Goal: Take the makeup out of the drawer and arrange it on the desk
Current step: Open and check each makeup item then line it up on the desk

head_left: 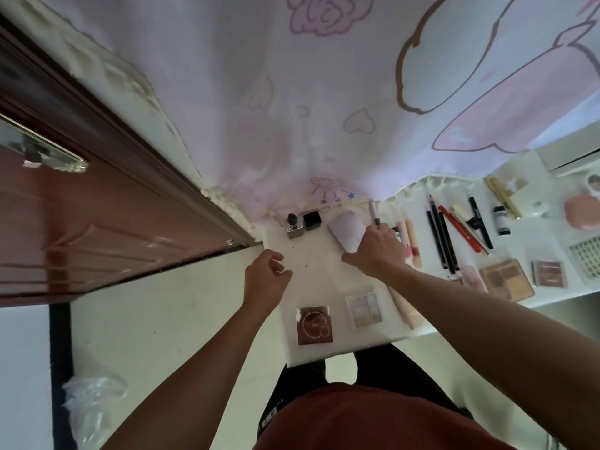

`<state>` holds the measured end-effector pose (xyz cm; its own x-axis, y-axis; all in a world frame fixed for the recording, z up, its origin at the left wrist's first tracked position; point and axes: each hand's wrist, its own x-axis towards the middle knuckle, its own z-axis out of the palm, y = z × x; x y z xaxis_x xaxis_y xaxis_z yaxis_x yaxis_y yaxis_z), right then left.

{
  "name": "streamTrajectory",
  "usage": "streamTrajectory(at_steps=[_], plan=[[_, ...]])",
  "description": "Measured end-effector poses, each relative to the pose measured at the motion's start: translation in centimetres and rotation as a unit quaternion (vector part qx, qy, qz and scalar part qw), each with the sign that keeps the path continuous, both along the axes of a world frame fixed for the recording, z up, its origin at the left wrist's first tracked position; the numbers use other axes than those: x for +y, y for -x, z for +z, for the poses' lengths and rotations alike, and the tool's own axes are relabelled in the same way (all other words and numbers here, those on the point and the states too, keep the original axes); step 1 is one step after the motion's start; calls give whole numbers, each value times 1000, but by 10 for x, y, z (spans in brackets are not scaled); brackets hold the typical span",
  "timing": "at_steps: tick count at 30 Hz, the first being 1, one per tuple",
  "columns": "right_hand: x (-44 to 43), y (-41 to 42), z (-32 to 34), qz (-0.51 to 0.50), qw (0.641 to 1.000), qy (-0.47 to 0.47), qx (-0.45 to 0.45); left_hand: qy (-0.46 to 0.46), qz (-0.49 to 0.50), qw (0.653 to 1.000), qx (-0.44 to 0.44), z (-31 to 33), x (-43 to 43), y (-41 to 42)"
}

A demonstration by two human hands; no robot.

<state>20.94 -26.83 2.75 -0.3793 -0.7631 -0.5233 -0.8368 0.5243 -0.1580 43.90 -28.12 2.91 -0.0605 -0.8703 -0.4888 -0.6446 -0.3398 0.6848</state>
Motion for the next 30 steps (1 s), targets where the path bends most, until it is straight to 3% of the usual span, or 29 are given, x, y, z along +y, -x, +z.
streamTrajectory(at_steps=[5, 11, 14, 23, 30], plan=[[22, 22, 19, -12, 999, 11, -42, -35, -19, 997, 59, 12, 0, -1], [49, 35, 65, -61, 940, 19, -335, -108, -22, 973, 201, 44, -8, 4], [52, 28, 85, -58, 906, 17, -419, -138, -26, 954, 265, 60, -13, 8], [39, 12, 120, -51, 866, 36, -495, -193, -21, 907, 374, 92, -24, 15], [33, 17, 127, -50, 842, 54, -534, -193, 53, 875, 441, 101, -23, 19]])
